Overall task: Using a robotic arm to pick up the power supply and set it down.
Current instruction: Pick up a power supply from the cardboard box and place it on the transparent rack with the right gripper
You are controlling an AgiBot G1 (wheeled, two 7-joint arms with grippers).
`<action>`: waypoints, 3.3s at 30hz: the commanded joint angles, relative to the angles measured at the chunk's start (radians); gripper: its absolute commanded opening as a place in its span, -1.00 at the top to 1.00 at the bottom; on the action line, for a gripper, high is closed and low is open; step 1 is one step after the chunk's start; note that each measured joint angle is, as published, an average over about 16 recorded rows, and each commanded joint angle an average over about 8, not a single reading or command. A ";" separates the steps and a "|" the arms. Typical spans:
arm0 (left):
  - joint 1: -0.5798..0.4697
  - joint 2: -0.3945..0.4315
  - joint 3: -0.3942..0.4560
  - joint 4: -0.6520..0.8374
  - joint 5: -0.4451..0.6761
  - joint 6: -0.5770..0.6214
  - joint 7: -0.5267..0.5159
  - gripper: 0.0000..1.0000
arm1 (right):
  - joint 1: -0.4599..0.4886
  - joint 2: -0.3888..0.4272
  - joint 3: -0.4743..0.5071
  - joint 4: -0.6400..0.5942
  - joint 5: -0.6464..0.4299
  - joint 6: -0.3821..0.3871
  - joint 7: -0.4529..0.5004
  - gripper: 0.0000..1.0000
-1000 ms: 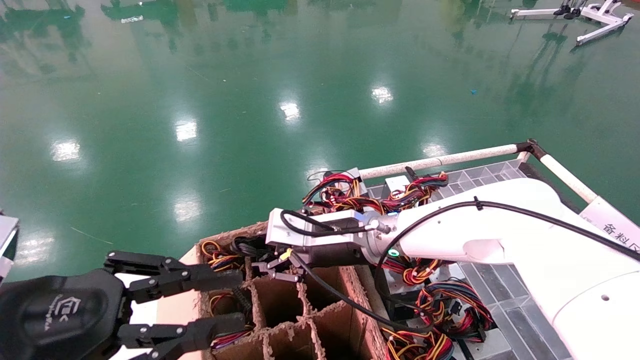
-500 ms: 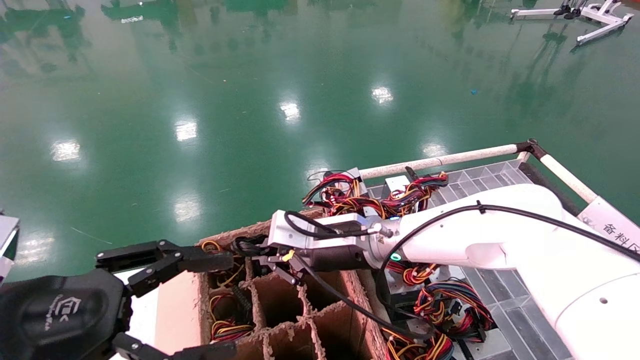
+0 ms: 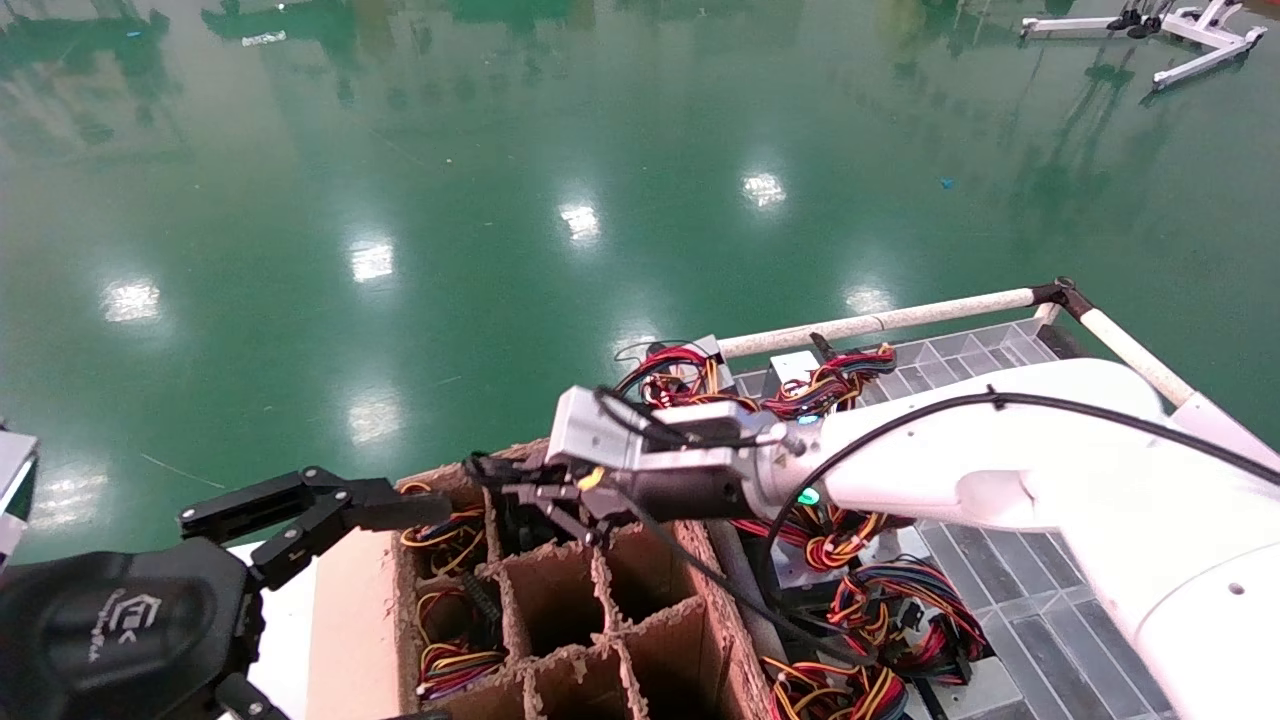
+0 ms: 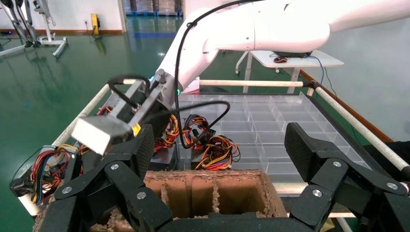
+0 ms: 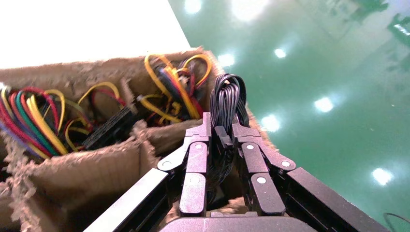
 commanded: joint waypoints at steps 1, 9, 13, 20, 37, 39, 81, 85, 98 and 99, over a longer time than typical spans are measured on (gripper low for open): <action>0.000 0.000 0.000 0.000 0.000 0.000 0.000 -1.00 | -0.001 0.006 0.009 -0.002 0.018 -0.004 -0.005 1.00; 0.000 0.000 0.000 0.000 0.000 0.000 0.000 -1.00 | 0.002 0.051 0.056 0.038 0.087 -0.031 0.004 1.00; 0.000 0.000 0.000 0.000 0.000 0.000 0.000 -1.00 | 0.005 0.082 0.083 0.078 0.124 -0.041 0.018 1.00; 0.000 0.000 0.000 0.000 0.000 0.000 0.000 -1.00 | 0.035 0.142 0.122 0.152 0.171 -0.060 0.054 1.00; 0.000 0.000 0.000 0.000 0.000 0.000 0.000 -1.00 | 0.333 0.288 0.178 0.026 0.186 -0.166 0.053 1.00; 0.000 0.000 0.000 0.000 0.000 0.000 0.000 -1.00 | 0.383 0.304 0.174 -0.018 0.168 -0.173 0.039 1.00; 0.000 0.000 0.000 0.000 0.000 0.000 0.000 -1.00 | 0.488 0.442 0.068 -0.493 -0.031 -0.157 -0.120 1.00; 0.000 0.000 0.000 0.000 0.000 0.000 0.000 -1.00 | 0.453 0.413 0.075 -0.503 -0.020 -0.064 -0.119 1.00; 0.000 0.000 0.000 0.000 0.000 0.000 0.000 -1.00 | 0.356 0.321 0.107 -0.503 0.027 0.114 -0.098 1.00; 0.000 0.000 0.000 0.000 0.000 0.000 0.000 -1.00 | 0.353 0.316 0.108 -0.500 0.029 0.122 -0.096 1.00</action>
